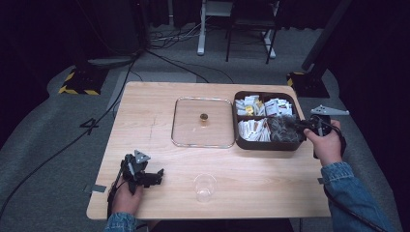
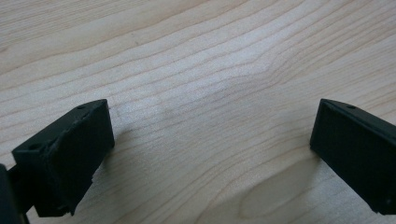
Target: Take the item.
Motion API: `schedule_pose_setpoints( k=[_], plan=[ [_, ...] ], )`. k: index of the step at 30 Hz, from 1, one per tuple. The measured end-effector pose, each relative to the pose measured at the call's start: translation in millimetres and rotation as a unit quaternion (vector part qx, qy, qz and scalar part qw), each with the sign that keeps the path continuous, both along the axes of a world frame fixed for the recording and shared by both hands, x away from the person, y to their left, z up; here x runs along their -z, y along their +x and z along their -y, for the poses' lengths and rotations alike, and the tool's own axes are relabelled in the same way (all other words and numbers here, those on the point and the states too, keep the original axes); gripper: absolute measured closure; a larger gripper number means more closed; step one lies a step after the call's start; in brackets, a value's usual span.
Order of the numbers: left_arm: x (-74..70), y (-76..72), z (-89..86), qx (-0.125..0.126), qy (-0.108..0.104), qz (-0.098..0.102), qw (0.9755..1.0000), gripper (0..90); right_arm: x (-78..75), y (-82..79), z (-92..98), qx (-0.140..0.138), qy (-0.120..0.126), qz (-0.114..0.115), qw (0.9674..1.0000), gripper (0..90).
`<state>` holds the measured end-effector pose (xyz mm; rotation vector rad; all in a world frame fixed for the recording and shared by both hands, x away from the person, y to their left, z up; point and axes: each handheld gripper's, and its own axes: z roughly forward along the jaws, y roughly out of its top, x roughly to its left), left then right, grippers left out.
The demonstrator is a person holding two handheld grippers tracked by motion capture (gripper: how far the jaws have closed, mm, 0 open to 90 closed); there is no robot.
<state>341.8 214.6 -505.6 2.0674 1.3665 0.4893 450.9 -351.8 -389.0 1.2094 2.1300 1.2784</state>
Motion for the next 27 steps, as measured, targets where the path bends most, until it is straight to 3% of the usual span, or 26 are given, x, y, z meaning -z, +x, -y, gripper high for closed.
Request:
schedule_pose_setpoints(
  k=[4, 16, 27],
  plan=[
    [0.0, 0.0, 0.0, 0.000, 0.000, 0.000, 1.0000, 0.0, -13.6, -18.3, -10.2, -0.031, 0.006, 0.013, 0.9994, 72.1],
    [0.0, 0.0, 0.0, 0.000, 0.000, 0.000, 1.0000, 0.0, -35.3, -48.5, -35.0, -0.086, 0.013, 0.034, 0.9956, 72.1],
    [0.3, -3.9, -0.1, -0.005, -0.002, 0.001, 1.0000, 0.1, -49.3, -69.9, -70.0, -0.152, 0.023, 0.042, 0.9873, 72.1]
  ],
)
